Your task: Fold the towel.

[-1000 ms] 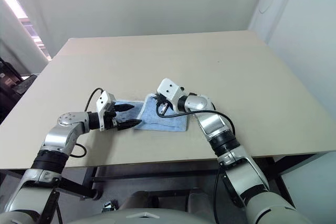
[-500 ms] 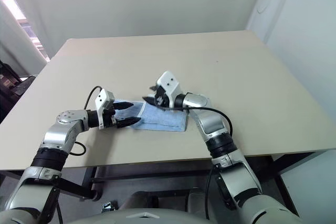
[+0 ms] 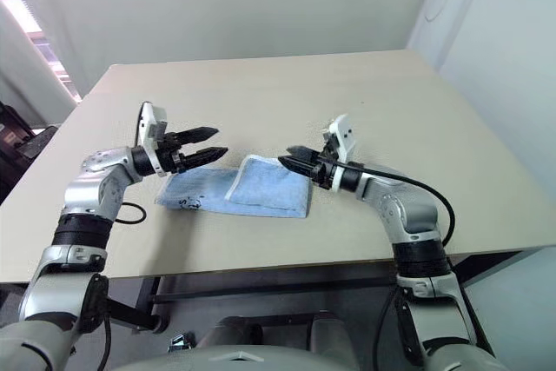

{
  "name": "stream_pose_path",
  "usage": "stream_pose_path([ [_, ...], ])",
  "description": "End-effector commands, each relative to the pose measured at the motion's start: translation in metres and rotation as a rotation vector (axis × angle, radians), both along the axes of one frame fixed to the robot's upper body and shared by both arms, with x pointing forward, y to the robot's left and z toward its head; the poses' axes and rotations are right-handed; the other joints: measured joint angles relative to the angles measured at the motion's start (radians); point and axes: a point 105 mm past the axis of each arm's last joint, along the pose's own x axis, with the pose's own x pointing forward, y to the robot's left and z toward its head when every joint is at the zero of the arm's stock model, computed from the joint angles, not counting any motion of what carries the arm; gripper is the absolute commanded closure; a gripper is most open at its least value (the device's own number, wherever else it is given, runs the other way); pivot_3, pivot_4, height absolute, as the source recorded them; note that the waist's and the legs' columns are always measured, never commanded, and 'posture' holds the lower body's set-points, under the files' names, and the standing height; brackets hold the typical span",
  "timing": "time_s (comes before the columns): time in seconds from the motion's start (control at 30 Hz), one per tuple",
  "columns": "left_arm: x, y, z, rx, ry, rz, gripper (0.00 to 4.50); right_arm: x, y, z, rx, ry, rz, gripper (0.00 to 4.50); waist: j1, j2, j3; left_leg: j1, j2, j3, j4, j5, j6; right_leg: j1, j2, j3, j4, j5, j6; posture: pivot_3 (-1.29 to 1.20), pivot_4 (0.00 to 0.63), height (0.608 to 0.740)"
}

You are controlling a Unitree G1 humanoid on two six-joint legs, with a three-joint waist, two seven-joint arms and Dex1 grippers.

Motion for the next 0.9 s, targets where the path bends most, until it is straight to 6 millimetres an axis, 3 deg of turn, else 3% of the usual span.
stream_pose_path([
  [0.03, -0.009, -0.021, 0.004, 0.047, -0.027, -0.157, 2.36, 0.007, 0.001, 0.008, -0.017, -0.069, 0.002, 4.13, 0.002, 0.000, 0.000, 0.001, 0.000, 0.000, 0.000, 0.000, 0.000, 0.001, 0.000, 0.000, 0.000, 0.000, 0.001, 0.00, 0.000, 0.740],
  [0.07, -0.009, -0.026, 0.001, 0.067, -0.028, -0.181, 2.76, 0.010, 0.000, 0.004, -0.025, -0.061, -0.009, 4.49, 0.004, 0.000, 0.000, 0.001, 0.000, 0.000, 0.000, 0.000, 0.000, 0.001, 0.001, 0.000, 0.000, -0.001, 0.001, 0.00, 0.000, 0.740],
  [0.2, -0.009, -0.040, -0.009, 0.104, -0.014, -0.245, 4.31, 0.016, 0.004, -0.006, -0.038, -0.037, -0.018, 4.50, 0.009, 0.000, 0.000, 0.000, 0.000, -0.001, 0.001, 0.000, 0.000, 0.001, 0.001, 0.000, 0.000, -0.001, 0.000, 0.00, 0.000, 0.740],
  [0.23, -0.006, -0.043, -0.013, 0.115, -0.015, -0.239, 4.46, 0.018, 0.007, -0.010, -0.043, -0.026, -0.019, 4.50, 0.009, 0.000, 0.000, 0.000, 0.000, -0.001, 0.001, 0.000, 0.000, 0.001, 0.001, 0.000, 0.000, 0.000, 0.000, 0.00, 0.000, 0.740],
  [0.4, 0.010, -0.053, -0.039, 0.130, 0.012, -0.157, 4.46, 0.029, 0.012, -0.054, -0.131, 0.068, -0.081, 4.50, 0.008, 0.000, 0.000, 0.000, 0.000, -0.001, 0.001, 0.000, 0.000, 0.001, 0.001, 0.000, 0.000, 0.002, 0.001, 0.00, 0.000, 0.740],
  [0.63, 0.007, -0.049, -0.094, 0.183, 0.138, -0.063, 4.46, 0.017, 0.007, -0.101, -0.258, 0.156, -0.060, 4.50, 0.008, -0.001, 0.000, -0.001, 0.000, -0.001, 0.000, 0.000, 0.000, -0.001, 0.001, 0.000, 0.000, 0.003, 0.002, 0.00, 0.000, 0.740],
  [0.73, 0.009, -0.050, -0.094, 0.132, 0.168, -0.036, 4.46, 0.014, 0.007, -0.101, -0.249, 0.154, -0.044, 4.50, 0.009, -0.001, 0.000, 0.000, 0.000, -0.001, 0.001, 0.000, 0.000, 0.000, 0.001, -0.001, 0.000, 0.003, 0.002, 0.00, 0.000, 0.740],
  [0.9, 0.008, -0.049, -0.084, 0.088, 0.165, -0.058, 4.46, 0.023, 0.010, -0.083, -0.188, 0.120, -0.055, 4.50, 0.008, -0.001, 0.000, 0.001, 0.000, -0.002, 0.002, 0.000, 0.000, 0.001, 0.001, -0.001, 0.001, 0.002, 0.004, 0.00, 0.000, 0.740],
])
